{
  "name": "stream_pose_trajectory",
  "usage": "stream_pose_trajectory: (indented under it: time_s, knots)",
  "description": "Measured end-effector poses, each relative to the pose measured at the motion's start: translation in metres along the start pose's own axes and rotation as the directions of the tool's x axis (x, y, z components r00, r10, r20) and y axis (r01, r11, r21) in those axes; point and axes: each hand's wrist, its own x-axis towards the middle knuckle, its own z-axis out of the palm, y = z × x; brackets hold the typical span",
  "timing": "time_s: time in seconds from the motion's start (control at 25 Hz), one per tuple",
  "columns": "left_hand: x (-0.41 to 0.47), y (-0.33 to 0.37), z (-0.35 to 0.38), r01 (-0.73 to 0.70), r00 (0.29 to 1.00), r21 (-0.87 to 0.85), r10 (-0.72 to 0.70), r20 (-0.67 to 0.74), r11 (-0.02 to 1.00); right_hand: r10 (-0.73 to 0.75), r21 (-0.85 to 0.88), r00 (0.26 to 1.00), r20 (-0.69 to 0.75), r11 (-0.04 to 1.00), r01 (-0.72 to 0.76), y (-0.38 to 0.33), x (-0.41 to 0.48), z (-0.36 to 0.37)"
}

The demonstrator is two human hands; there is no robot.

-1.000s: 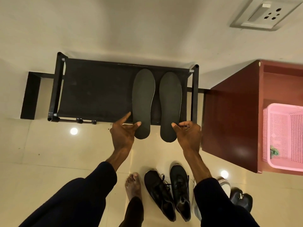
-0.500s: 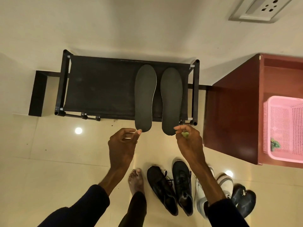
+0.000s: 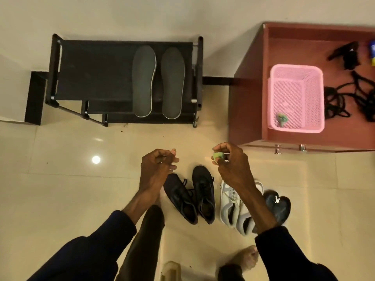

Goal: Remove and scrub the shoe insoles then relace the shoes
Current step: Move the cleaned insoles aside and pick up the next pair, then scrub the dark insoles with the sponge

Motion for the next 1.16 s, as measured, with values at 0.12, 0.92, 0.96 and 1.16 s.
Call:
stream_pose_trajectory:
  time_s: [0.12,0.92,0.96,1.16]
  knots:
    - [-0.054,-0.028,0.045,0.077,0.997,-0.032,-0.077,-0.009,0.997,0.002,-0.066,1.000,-0.027,0.998,-0.004,0.040,-0.056,-0.037]
    - [-0.150,-0.230,0.227,0.140,0.908,0.195,-0.204,0.366,0.971,0.223,-0.081,0.942,-0.252,0.965,-0.250,0.313,-0.200,-0.130]
    - [-0.151,-0.245,0.235,0.133,0.908,0.216,-0.206,0.364,0.967,0.235,-0.079,0.935,-0.264,0.961,-0.264,0.332,-0.202,-0.132]
    - [-0.149,-0.340,0.297,0.069,0.932,0.305,-0.170,0.321,0.950,0.247,-0.066,0.939,-0.237,0.961,-0.270,0.445,-0.201,-0.133]
